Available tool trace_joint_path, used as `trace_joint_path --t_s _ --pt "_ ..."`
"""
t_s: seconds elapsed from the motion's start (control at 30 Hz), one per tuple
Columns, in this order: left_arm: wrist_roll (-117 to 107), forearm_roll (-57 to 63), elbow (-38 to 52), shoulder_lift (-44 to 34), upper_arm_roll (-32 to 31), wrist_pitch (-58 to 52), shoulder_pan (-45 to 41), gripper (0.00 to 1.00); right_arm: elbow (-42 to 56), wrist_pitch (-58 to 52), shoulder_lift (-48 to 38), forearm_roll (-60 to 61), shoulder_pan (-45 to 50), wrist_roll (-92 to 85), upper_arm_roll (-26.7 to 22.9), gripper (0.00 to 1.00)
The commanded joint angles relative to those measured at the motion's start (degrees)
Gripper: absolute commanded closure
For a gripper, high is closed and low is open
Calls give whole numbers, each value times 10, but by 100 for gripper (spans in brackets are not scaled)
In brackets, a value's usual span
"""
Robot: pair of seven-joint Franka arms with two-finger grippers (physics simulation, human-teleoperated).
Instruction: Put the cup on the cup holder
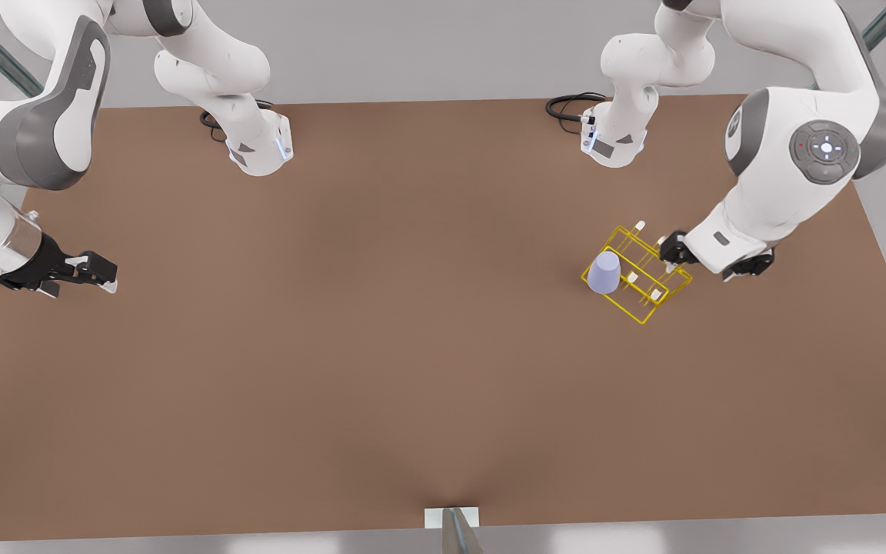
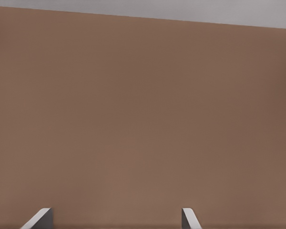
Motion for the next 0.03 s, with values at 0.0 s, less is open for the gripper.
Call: trace_joint_path --t_s 0.0 --pt "-274 -7 -3 -1 0 43 0 0 0 0 -1 3 0 1 0 0"
